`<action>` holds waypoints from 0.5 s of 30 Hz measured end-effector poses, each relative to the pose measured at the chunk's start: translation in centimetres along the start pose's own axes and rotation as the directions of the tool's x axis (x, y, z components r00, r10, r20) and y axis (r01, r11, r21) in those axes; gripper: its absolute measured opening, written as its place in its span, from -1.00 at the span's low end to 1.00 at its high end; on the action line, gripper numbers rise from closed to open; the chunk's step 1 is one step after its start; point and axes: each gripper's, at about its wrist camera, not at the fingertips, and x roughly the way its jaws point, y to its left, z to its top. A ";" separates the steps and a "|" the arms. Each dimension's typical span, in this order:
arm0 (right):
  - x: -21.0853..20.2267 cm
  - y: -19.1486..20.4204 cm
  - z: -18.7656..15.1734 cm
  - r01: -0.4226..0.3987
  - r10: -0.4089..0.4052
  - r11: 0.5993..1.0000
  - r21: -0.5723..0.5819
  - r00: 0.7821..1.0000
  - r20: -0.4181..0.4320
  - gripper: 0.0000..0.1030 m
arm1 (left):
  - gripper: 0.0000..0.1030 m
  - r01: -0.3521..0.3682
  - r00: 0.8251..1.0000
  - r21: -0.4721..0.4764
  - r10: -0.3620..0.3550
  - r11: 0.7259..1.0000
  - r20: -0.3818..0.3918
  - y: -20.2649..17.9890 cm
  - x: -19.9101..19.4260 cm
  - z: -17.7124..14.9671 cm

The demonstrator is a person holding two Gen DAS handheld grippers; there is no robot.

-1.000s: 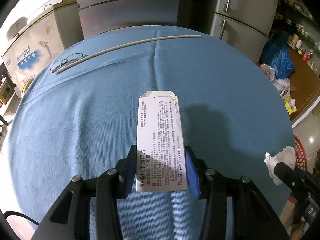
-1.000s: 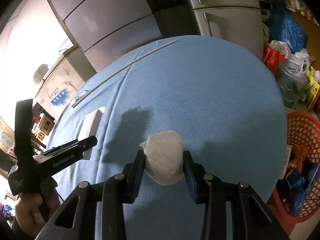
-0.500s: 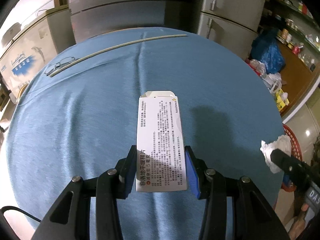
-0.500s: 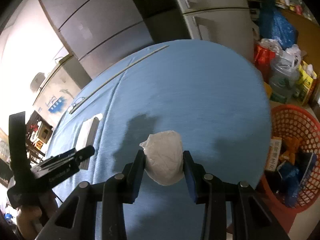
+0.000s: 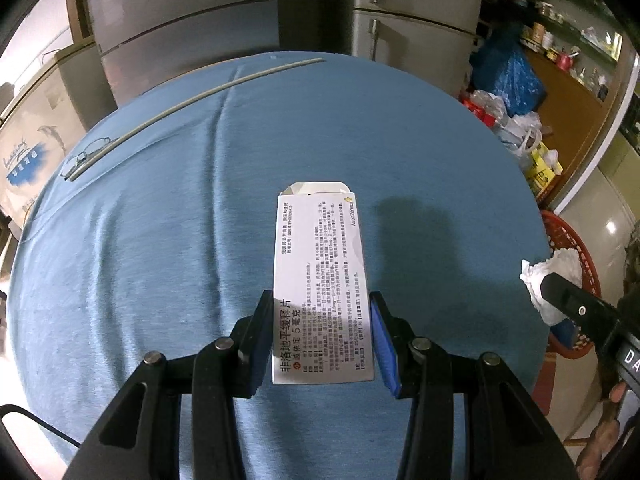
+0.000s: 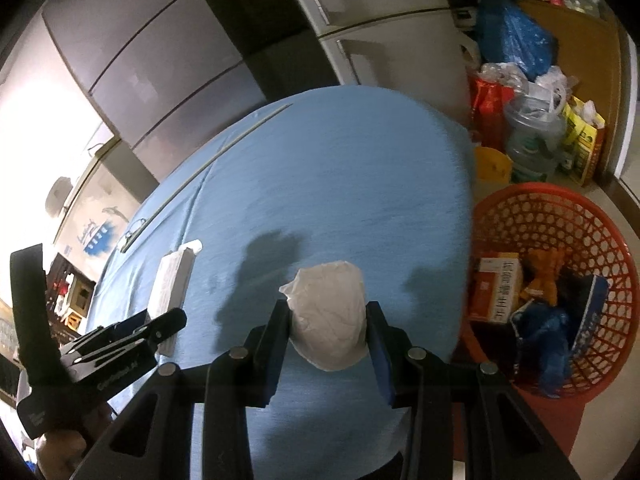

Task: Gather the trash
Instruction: 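Carry the medicine box with the left tool while the right tool carries the tissue to the basket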

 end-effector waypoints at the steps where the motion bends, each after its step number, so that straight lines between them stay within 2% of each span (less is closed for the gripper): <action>1: -0.1 -0.1 0.1 0.002 -0.002 1.000 0.003 1.000 0.002 -0.21 | -0.09 -0.001 1.000 0.004 0.001 1.000 0.000 -0.2 0.0 0.0; 15: -1.1 -1.0 0.1 0.019 -0.019 1.000 0.019 1.000 0.021 -0.21 | -0.09 0.010 1.000 0.032 -0.010 0.999 -0.001 -1.6 -0.2 0.0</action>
